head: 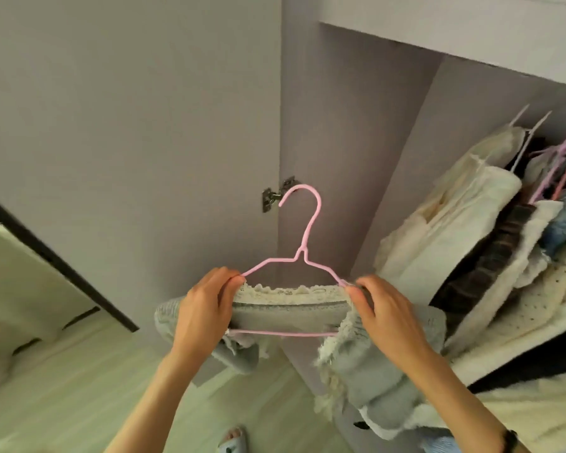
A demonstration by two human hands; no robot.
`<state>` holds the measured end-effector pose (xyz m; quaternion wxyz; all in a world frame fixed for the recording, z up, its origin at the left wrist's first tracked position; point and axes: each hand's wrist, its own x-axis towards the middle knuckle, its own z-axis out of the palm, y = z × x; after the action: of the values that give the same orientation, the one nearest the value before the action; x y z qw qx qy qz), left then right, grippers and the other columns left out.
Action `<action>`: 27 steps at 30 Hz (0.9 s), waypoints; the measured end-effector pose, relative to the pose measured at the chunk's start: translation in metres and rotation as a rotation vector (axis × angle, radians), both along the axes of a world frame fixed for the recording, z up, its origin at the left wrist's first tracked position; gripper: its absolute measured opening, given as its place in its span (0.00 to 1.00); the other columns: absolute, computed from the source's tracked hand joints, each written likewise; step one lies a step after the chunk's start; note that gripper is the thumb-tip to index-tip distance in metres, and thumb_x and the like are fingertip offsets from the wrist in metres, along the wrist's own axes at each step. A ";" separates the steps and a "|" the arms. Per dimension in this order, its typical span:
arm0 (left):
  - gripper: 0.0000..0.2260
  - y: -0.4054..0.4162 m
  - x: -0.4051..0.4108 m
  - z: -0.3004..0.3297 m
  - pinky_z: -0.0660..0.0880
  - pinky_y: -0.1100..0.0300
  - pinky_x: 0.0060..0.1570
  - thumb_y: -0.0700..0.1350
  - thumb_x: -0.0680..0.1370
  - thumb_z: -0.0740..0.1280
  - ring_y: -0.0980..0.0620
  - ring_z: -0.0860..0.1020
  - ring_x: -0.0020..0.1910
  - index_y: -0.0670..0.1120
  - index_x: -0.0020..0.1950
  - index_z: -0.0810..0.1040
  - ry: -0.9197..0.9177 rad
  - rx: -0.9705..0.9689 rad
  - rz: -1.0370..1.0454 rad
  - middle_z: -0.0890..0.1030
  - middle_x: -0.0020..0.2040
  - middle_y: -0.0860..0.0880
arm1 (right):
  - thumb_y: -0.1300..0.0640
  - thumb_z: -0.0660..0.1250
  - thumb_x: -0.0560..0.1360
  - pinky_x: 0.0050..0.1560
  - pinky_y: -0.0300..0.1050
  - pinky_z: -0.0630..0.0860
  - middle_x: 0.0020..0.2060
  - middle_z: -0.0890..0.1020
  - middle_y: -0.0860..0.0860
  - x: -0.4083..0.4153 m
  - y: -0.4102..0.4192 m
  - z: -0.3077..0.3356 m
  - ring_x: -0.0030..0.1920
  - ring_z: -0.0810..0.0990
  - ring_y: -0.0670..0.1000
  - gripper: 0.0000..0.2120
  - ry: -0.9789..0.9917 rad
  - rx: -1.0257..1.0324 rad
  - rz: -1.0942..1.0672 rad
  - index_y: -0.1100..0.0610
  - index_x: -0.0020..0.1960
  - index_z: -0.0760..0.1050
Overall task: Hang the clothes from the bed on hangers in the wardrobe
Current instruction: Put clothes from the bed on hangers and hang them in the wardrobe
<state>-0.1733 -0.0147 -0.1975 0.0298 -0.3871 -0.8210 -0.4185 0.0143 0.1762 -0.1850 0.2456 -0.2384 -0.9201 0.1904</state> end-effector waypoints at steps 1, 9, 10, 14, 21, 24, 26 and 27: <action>0.09 -0.019 0.002 0.001 0.66 0.73 0.35 0.47 0.78 0.60 0.66 0.74 0.38 0.47 0.44 0.78 0.002 0.001 0.053 0.74 0.36 0.62 | 0.39 0.49 0.77 0.35 0.44 0.72 0.34 0.74 0.45 -0.010 -0.008 -0.001 0.35 0.73 0.48 0.24 -0.005 -0.008 0.065 0.56 0.42 0.73; 0.10 -0.177 0.035 0.001 0.68 0.69 0.37 0.53 0.79 0.59 0.60 0.73 0.37 0.51 0.45 0.76 0.027 0.025 0.419 0.75 0.38 0.58 | 0.39 0.51 0.77 0.39 0.42 0.68 0.34 0.73 0.45 -0.077 -0.111 -0.004 0.36 0.72 0.48 0.21 -0.008 -0.077 0.501 0.55 0.40 0.70; 0.09 -0.198 0.042 0.000 0.68 0.69 0.37 0.53 0.79 0.58 0.60 0.73 0.37 0.52 0.45 0.75 0.020 0.022 0.478 0.75 0.38 0.59 | 0.39 0.52 0.75 0.38 0.42 0.68 0.35 0.73 0.46 -0.085 -0.128 -0.006 0.37 0.72 0.48 0.21 -0.012 -0.094 0.555 0.56 0.40 0.70; 0.10 -0.284 0.074 0.001 0.66 0.73 0.33 0.52 0.77 0.62 0.66 0.72 0.33 0.47 0.43 0.77 0.000 0.015 0.721 0.73 0.33 0.63 | 0.42 0.53 0.75 0.38 0.44 0.71 0.36 0.73 0.47 -0.116 -0.208 -0.008 0.38 0.72 0.50 0.18 -0.026 -0.100 0.772 0.55 0.41 0.70; 0.12 -0.412 0.134 0.019 0.68 0.64 0.29 0.53 0.75 0.60 0.60 0.74 0.31 0.47 0.46 0.78 -0.024 -0.006 1.099 0.72 0.28 0.58 | 0.45 0.57 0.75 0.33 0.39 0.73 0.35 0.75 0.48 -0.148 -0.358 -0.001 0.33 0.73 0.48 0.16 0.078 -0.123 1.070 0.57 0.41 0.73; 0.15 -0.446 0.167 0.022 0.69 0.65 0.30 0.56 0.75 0.58 0.60 0.73 0.29 0.47 0.47 0.78 -0.060 -0.035 1.250 0.72 0.29 0.59 | 0.45 0.57 0.75 0.34 0.35 0.69 0.35 0.74 0.47 -0.152 -0.409 -0.001 0.34 0.73 0.47 0.17 0.064 -0.127 1.213 0.58 0.41 0.73; 0.15 -0.462 0.190 0.022 0.67 0.69 0.30 0.56 0.75 0.59 0.61 0.73 0.29 0.47 0.47 0.78 -0.084 -0.012 1.371 0.71 0.27 0.59 | 0.44 0.57 0.75 0.34 0.36 0.70 0.35 0.74 0.46 -0.153 -0.440 -0.001 0.35 0.73 0.47 0.17 0.049 -0.117 1.315 0.57 0.41 0.73; 0.14 -0.469 0.201 0.023 0.67 0.70 0.30 0.55 0.75 0.59 0.63 0.73 0.30 0.47 0.47 0.79 -0.099 -0.001 1.429 0.71 0.27 0.58 | 0.43 0.57 0.75 0.35 0.37 0.70 0.35 0.74 0.46 -0.153 -0.456 0.001 0.35 0.73 0.47 0.18 0.044 -0.116 1.364 0.57 0.41 0.73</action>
<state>0.0279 -0.4838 -0.1749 0.2590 0.2647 -0.8744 -0.3135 -0.1390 -0.2798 -0.1844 0.0764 0.3855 -0.8477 0.3563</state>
